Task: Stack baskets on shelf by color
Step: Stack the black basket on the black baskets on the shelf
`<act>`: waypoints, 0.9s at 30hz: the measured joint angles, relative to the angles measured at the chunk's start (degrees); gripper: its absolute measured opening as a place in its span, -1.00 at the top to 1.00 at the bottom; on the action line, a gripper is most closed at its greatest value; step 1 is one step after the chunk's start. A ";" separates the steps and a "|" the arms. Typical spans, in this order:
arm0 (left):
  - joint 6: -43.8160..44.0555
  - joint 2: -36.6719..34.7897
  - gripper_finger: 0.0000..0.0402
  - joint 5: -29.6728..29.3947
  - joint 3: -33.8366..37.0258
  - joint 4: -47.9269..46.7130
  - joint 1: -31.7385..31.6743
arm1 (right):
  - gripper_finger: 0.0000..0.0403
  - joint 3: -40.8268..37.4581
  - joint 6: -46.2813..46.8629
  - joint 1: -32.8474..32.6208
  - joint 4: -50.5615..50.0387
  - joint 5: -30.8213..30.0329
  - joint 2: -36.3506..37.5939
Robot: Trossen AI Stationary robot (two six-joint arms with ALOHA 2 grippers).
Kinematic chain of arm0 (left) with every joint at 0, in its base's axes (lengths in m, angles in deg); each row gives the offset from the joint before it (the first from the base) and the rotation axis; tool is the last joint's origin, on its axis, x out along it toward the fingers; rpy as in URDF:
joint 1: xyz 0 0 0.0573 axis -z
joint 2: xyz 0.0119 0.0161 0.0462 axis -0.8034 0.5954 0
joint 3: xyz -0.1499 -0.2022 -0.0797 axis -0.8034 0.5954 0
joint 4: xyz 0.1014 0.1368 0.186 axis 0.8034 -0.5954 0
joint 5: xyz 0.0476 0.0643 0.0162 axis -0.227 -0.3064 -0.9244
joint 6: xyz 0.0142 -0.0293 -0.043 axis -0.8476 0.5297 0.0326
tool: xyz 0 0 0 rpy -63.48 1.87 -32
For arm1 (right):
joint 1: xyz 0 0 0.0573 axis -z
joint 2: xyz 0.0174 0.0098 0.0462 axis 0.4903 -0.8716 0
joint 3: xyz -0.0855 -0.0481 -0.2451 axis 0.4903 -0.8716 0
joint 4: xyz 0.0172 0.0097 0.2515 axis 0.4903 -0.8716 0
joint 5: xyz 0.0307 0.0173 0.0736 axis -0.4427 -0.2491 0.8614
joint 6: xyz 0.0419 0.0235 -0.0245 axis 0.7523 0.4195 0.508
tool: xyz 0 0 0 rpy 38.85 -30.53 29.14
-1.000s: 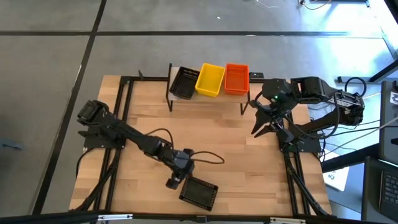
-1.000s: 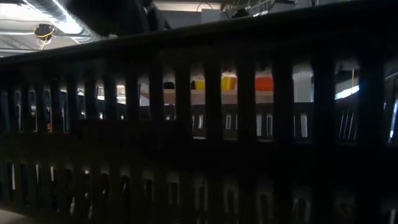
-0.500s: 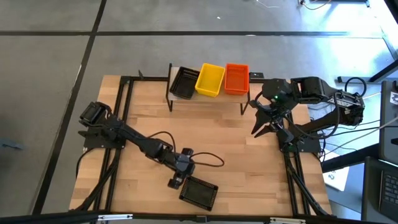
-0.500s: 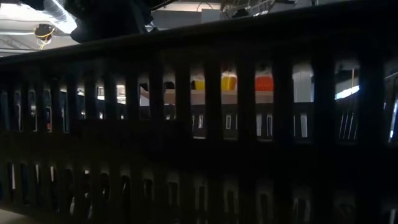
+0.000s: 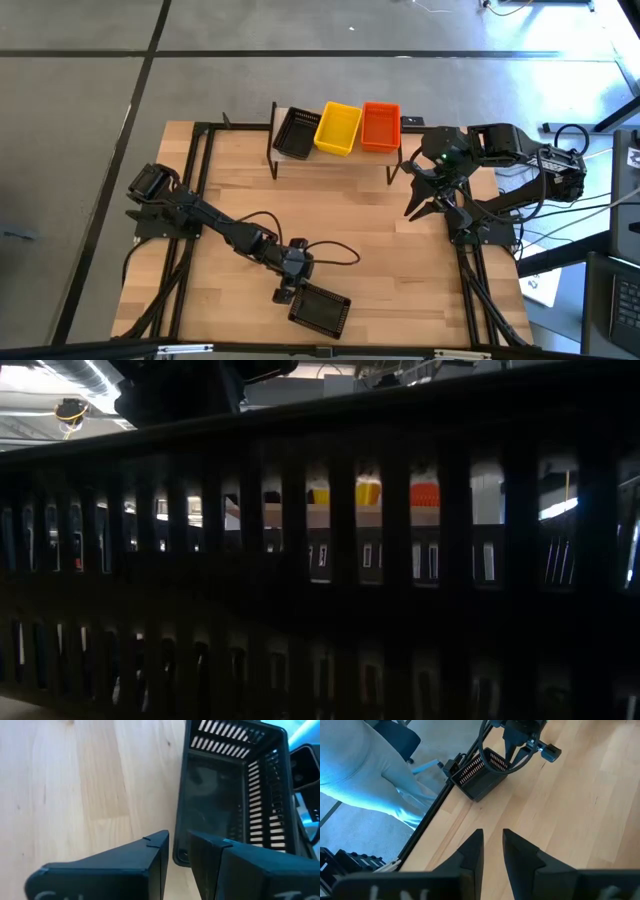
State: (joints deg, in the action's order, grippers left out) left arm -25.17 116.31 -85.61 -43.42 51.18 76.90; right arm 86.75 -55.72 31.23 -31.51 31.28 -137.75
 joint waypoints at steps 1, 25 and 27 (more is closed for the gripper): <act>-0.05 0.00 0.72 -0.39 0.00 0.01 0.00 | 0.66 0.00 0.00 0.00 -0.02 0.00 0.00; 0.19 6.05 0.71 -0.03 -0.33 8.83 0.44 | 0.66 -0.02 0.02 0.04 -0.58 0.00 -0.04; 0.36 6.05 0.72 -0.02 -0.33 8.45 0.46 | 0.66 -0.02 0.02 0.04 -0.59 -0.02 -0.04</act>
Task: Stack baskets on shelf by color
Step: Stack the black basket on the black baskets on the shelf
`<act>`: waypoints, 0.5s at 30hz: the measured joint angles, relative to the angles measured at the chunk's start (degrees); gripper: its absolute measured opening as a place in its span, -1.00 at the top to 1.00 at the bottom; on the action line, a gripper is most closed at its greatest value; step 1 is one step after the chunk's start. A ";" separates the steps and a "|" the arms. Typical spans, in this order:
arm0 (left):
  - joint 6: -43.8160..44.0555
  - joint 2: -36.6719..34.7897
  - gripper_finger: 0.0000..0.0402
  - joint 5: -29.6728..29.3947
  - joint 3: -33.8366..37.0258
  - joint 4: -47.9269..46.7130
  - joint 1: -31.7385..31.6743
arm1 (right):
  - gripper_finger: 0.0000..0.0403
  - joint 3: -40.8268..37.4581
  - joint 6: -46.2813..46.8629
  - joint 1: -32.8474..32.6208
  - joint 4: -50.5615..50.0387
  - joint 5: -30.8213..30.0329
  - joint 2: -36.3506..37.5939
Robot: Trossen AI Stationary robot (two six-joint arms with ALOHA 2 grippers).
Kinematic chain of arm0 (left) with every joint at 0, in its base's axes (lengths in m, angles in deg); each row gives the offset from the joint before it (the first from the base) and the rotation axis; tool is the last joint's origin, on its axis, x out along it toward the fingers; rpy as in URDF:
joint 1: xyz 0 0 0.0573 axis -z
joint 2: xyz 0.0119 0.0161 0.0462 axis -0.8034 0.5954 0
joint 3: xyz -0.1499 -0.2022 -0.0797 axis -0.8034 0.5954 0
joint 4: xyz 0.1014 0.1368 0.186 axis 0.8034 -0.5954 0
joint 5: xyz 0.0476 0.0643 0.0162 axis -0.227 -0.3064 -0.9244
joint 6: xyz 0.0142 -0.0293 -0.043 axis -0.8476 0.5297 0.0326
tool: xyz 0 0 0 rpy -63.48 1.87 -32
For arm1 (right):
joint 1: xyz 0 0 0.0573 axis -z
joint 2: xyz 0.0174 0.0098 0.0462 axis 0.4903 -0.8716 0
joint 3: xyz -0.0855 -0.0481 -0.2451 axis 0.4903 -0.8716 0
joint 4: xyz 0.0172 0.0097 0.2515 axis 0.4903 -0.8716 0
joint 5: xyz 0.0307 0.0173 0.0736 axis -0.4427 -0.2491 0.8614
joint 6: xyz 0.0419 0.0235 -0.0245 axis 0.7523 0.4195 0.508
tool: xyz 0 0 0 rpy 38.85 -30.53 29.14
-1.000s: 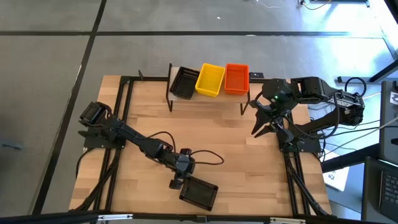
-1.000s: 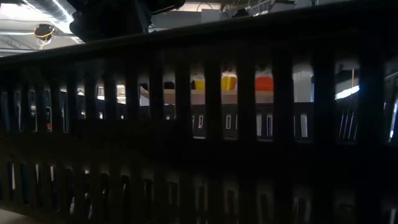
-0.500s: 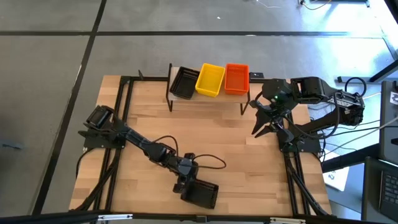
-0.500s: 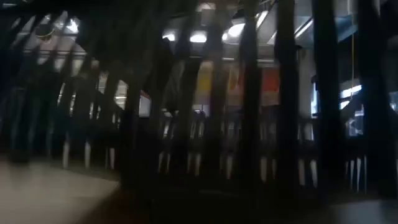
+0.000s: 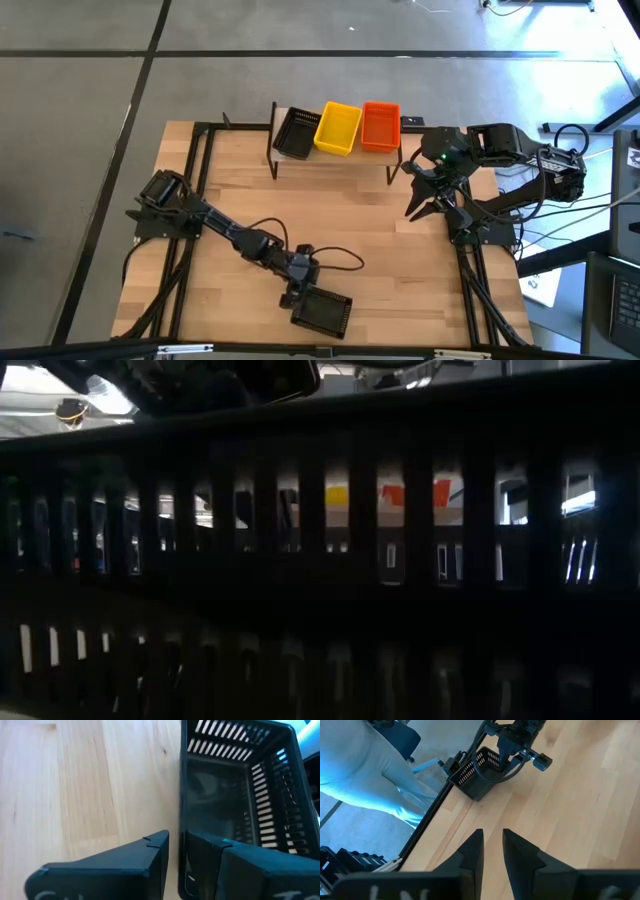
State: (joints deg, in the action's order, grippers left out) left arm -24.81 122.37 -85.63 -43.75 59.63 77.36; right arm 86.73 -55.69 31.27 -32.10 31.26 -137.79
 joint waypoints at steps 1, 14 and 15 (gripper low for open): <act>0.08 0.00 0.71 0.06 0.00 -0.30 0.00 | 0.66 0.00 0.00 0.00 0.00 0.00 0.00; -0.35 2.01 0.72 0.09 0.08 -2.27 0.04 | 0.66 0.00 -0.02 0.00 0.00 0.01 0.02; -0.12 2.35 0.71 0.11 0.07 -2.24 -0.03 | 0.66 0.00 -0.02 0.00 0.00 0.01 0.02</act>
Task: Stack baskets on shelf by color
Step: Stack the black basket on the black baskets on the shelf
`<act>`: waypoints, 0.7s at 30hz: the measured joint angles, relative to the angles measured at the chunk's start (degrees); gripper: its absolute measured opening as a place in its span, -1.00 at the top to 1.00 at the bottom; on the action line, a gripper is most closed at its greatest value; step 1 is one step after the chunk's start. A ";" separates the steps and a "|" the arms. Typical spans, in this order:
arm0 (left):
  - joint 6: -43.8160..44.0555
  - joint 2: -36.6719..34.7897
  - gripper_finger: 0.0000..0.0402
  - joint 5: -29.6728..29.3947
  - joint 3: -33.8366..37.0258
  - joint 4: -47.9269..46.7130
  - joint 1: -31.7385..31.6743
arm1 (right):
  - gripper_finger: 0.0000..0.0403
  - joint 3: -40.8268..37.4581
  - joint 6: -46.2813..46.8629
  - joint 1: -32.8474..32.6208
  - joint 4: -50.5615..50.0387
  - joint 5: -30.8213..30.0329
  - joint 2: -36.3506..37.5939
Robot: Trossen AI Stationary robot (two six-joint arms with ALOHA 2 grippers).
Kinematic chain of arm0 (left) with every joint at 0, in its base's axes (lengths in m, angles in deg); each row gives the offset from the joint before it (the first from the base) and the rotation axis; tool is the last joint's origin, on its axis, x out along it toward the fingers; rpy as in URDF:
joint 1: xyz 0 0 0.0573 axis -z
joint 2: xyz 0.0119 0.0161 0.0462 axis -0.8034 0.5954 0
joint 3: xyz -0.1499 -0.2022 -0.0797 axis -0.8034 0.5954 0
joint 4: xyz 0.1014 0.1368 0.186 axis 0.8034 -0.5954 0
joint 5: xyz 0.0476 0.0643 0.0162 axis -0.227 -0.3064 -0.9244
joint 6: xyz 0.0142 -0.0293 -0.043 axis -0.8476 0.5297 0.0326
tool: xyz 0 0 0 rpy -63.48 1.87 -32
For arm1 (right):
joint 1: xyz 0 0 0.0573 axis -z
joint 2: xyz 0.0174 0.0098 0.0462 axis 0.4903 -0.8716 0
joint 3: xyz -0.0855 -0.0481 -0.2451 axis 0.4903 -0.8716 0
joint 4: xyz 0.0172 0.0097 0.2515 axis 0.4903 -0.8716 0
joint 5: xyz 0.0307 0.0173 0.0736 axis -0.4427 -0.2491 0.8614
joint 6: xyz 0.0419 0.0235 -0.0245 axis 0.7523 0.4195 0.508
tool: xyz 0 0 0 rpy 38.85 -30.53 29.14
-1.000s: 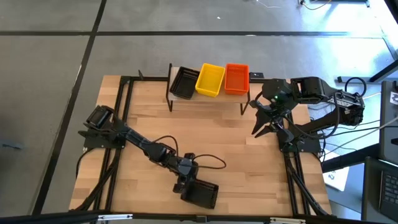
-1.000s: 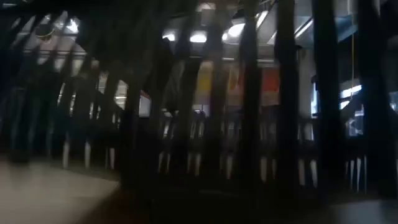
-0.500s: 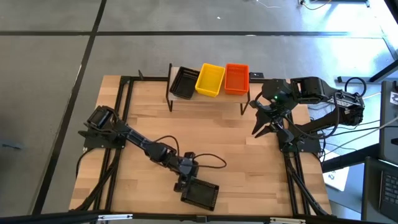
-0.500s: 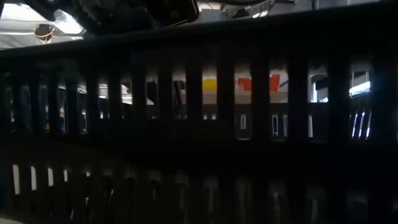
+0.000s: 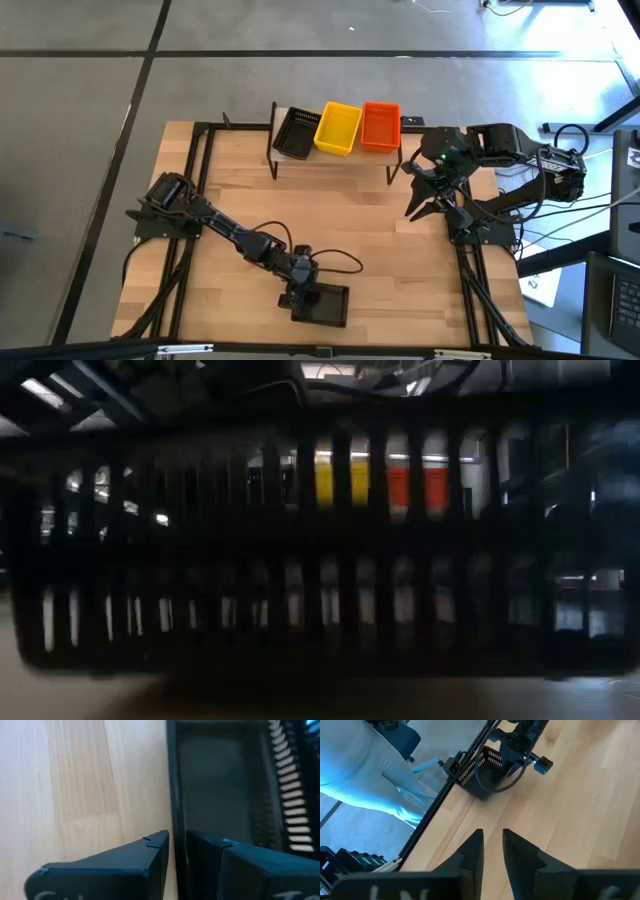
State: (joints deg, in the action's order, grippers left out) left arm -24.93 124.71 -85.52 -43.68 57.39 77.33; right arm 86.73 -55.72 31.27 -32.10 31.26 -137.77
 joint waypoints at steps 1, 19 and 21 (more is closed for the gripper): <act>0.15 0.04 0.72 0.04 0.04 -0.27 -0.15 | 0.66 0.00 0.00 0.00 -0.03 -0.01 0.00; 7.84 -0.15 0.99 10.66 0.02 1.82 -3.12 | 0.66 0.00 -0.22 -0.02 -0.28 -1.51 0.00; 9.29 -1.05 0.99 13.10 0.04 1.57 -4.07 | 0.66 0.00 -0.17 -0.02 -0.29 -3.80 0.00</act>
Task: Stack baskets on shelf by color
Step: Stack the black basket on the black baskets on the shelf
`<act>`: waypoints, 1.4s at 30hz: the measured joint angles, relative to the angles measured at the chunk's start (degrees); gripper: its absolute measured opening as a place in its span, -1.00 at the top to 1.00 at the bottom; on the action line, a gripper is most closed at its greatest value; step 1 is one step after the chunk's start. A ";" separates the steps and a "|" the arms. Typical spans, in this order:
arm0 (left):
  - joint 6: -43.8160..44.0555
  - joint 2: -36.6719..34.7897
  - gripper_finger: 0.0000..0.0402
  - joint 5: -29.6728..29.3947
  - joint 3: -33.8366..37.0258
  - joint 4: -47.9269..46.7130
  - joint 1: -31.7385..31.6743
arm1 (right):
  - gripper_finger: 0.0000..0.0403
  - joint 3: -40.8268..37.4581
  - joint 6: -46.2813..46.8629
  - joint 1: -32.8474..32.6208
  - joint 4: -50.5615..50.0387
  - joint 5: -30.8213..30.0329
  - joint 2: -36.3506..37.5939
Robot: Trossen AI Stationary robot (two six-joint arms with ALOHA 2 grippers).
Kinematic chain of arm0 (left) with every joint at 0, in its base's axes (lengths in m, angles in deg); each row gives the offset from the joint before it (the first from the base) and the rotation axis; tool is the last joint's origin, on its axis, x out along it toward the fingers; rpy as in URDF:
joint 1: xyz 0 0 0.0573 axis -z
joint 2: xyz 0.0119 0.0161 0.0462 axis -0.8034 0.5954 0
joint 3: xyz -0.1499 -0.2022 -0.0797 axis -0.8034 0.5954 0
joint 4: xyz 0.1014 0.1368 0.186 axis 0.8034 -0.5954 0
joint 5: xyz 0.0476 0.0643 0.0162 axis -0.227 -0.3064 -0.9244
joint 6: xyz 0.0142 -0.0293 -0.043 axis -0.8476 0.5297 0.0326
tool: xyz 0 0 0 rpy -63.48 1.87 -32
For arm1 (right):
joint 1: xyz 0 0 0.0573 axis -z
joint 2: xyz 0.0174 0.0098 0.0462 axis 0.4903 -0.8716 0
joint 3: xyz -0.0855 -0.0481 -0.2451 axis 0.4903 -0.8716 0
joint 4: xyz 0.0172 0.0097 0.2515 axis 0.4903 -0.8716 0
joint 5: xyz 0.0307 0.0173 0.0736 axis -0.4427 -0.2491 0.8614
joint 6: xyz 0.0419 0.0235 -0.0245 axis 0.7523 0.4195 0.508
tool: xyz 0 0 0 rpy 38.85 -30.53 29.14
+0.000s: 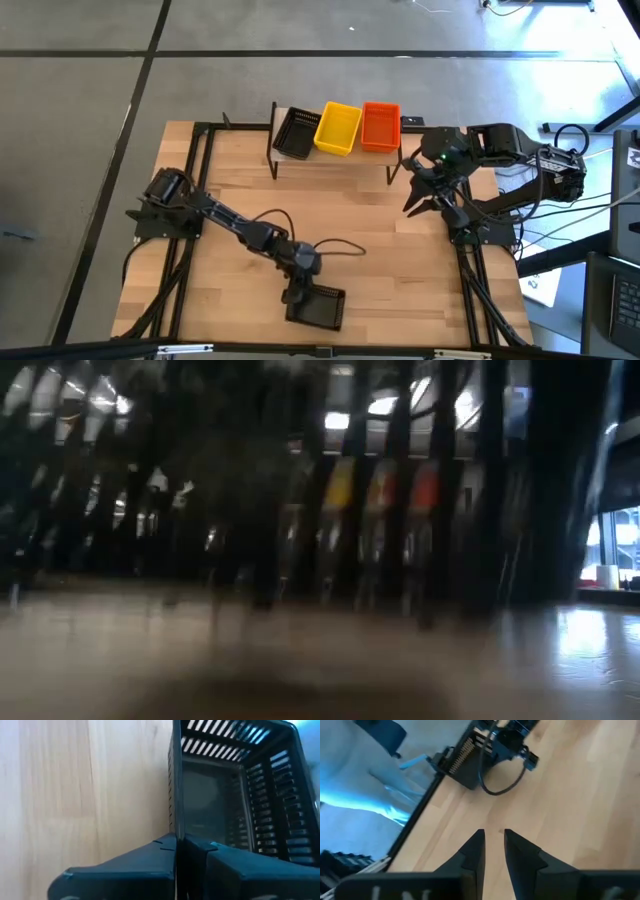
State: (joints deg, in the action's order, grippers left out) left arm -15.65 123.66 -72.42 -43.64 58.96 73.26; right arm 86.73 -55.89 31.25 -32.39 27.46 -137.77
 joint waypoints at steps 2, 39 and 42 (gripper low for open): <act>1.30 -1.64 1.00 1.42 0.00 0.18 -1.02 | 0.66 0.00 0.04 0.00 -0.06 -1.19 0.00; 14.86 -41.34 1.00 -40.58 -0.09 -14.39 -38.80 | 0.66 0.00 -1.12 0.67 13.73 -33.69 0.04; 16.57 -41.13 1.00 -35.01 -0.09 -17.49 -43.94 | 0.66 0.00 -0.91 1.42 15.76 -33.74 0.04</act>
State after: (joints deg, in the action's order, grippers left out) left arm 0.92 82.53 -107.43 -43.73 41.47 29.32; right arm 86.73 -56.80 32.67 -16.63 -6.28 -137.73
